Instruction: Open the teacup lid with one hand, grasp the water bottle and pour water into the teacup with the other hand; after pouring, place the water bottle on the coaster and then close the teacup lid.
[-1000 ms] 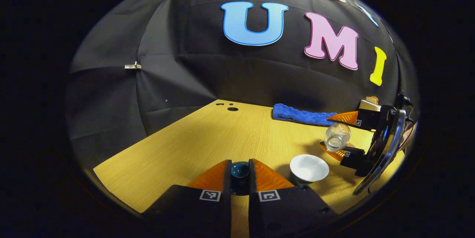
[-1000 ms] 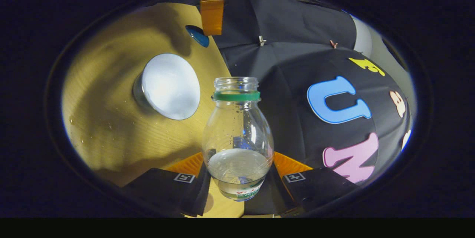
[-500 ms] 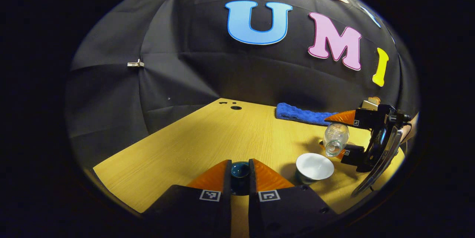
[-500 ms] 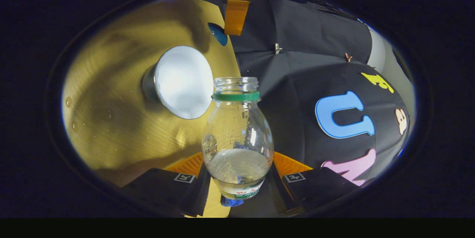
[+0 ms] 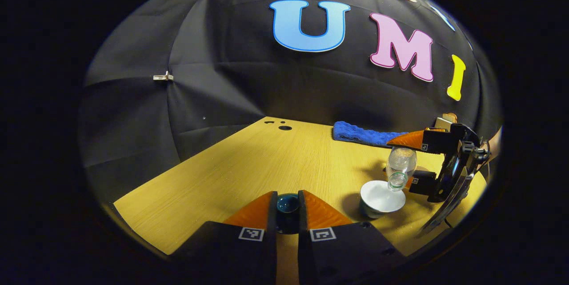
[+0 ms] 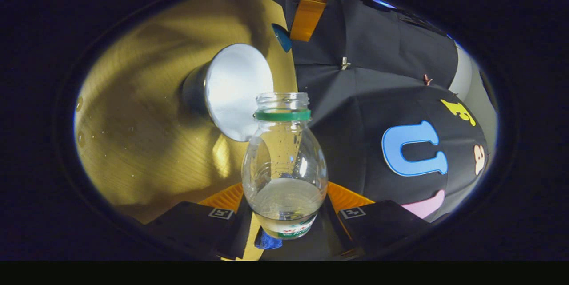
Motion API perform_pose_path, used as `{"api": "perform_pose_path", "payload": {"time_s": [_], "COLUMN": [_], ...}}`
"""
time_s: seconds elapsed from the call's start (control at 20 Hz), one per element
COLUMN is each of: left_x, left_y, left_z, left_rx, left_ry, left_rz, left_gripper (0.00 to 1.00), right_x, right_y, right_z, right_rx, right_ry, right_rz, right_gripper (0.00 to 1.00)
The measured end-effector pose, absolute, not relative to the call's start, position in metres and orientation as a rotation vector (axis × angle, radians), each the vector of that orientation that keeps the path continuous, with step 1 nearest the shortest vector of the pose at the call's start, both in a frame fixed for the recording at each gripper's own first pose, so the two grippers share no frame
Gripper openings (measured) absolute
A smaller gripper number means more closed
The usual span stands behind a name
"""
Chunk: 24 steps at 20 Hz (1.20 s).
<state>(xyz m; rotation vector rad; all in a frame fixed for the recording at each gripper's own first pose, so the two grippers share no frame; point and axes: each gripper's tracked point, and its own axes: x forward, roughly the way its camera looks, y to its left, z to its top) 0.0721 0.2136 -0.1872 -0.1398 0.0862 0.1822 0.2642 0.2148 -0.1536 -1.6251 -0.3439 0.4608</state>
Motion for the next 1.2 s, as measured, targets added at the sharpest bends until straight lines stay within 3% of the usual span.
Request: {"api": "perform_pose_path", "payload": {"time_s": [0.1,0.2,0.25,0.75,1.0,1.05,1.1,1.2], "left_x": [0.072,0.072,0.071,0.067,0.065,0.065,0.065,0.064], "left_y": [0.214,0.215,0.215,0.212,0.211,0.211,0.212,0.213], "left_z": [-0.187,-0.187,-0.187,-0.185,-0.185,-0.185,-0.185,-0.185], "left_rx": [-0.137,-0.134,-0.137,-0.138,-0.13,-0.13,-0.13,-0.131], "left_ry": [0.086,0.087,0.089,0.093,0.094,0.094,0.094,0.094], "left_rz": [0.18,0.181,0.179,0.164,0.154,0.154,0.153,0.155], "left_gripper": [0.27,0.19,0.19,0.27,0.23,0.27,0.27,0.19], "right_x": [0.263,0.264,0.266,0.266,0.267,0.269,0.269,0.268], "right_y": [0.215,0.216,0.214,0.221,0.224,0.223,0.223,0.222], "right_z": [-0.154,-0.152,-0.151,-0.144,-0.142,-0.142,-0.142,-0.141], "right_rx": [-1.636,-1.663,-1.673,-1.746,-1.774,-1.78,-1.787,-1.807], "right_ry": [-0.355,-0.371,-0.371,-0.427,-0.445,-0.448,-0.45,-0.45], "right_rz": [0.461,0.464,0.457,0.459,0.464,0.465,0.463,0.45], "right_gripper": [0.71,0.75,0.71,0.71,0.71,0.67,0.71,0.71]}}
